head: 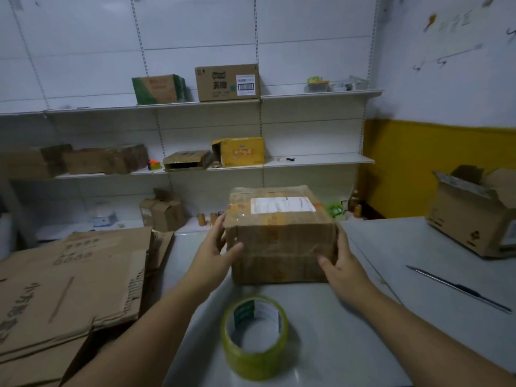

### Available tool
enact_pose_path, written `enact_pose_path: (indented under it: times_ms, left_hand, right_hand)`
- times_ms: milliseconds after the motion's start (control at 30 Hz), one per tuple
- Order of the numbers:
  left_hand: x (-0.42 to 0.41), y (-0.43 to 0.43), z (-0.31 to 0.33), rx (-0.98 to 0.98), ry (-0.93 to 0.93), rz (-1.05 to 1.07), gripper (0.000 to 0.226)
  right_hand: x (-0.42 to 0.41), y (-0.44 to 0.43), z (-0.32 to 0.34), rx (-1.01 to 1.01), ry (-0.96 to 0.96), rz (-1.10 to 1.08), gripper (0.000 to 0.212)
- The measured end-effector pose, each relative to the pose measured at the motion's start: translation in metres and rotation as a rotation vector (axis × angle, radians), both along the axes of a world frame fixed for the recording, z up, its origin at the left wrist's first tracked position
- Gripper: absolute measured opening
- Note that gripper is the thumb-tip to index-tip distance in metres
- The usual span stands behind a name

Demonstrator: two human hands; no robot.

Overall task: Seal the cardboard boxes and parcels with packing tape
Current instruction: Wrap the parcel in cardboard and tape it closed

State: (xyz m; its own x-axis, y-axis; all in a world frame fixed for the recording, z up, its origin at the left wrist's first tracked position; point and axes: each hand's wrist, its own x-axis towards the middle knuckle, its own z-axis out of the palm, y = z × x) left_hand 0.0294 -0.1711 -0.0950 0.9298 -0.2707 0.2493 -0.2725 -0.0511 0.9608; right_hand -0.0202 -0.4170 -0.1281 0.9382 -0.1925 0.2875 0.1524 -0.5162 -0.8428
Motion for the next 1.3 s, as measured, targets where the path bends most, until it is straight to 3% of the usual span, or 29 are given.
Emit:
enact_pose_path:
  times_ms: [100, 233, 300, 367, 433, 533, 600, 733, 933, 1033, 1100, 1200, 1300]
  left_hand:
    - [-0.004, 0.003, -0.011, 0.005, 0.004, 0.104, 0.055]
    - [-0.008, 0.017, -0.005, 0.028, 0.062, 0.076, 0.053]
    - [-0.014, 0.023, -0.004, 0.096, 0.009, 0.186, 0.042]
    - [-0.026, 0.028, -0.006, 0.078, -0.035, 0.326, 0.020]
    - [-0.042, 0.030, -0.008, 0.052, -0.047, 0.358, 0.004]
    - [-0.062, 0.027, -0.008, 0.140, -0.081, 0.255, 0.014]
    - [-0.068, 0.025, -0.008, 0.177, -0.084, 0.176, 0.015]
    - [-0.074, 0.030, -0.012, 0.211, -0.033, 0.089, 0.008]
    - [-0.084, 0.036, -0.006, 0.054, -0.069, 0.222, 0.019]
    - [-0.096, 0.038, -0.003, 0.010, 0.127, 0.177, 0.032]
    - [-0.108, 0.033, -0.003, -0.003, 0.416, 0.106, 0.037]
    - [-0.125, 0.019, -0.003, -0.007, 0.820, -0.066, 0.051]
    - [-0.132, 0.006, 0.000, -0.161, 0.968, -0.213, 0.065]
  right_hand:
    - [0.001, -0.009, -0.003, -0.022, 0.074, 0.042, 0.081]
    - [-0.006, -0.023, 0.008, 0.002, 0.108, 0.062, 0.088]
    - [-0.016, -0.026, 0.010, -0.046, -0.032, -0.144, 0.073]
    - [-0.031, -0.019, 0.014, -0.130, -0.315, -0.266, 0.045]
    - [-0.044, -0.006, 0.019, -0.174, -0.434, -0.081, 0.031]
    - [-0.049, 0.012, 0.014, -0.427, -0.336, 0.379, 0.030]
    - [-0.046, 0.019, 0.012, -0.627, -0.285, 0.515, 0.034]
    - [-0.047, 0.037, 0.020, -0.849, -0.194, 0.625, 0.035]
    - [-0.055, 0.037, 0.023, -0.958, -0.101, 0.553, 0.022]
    - [-0.062, 0.031, 0.021, -0.915, -0.227, 0.489, 0.032]
    - [-0.074, 0.034, 0.017, -0.782, -0.297, 0.452, 0.032]
    - [-0.090, 0.041, 0.003, -0.665, -0.576, 0.274, 0.031]
    - [-0.098, 0.052, -0.005, -0.598, -0.814, 0.142, 0.033]
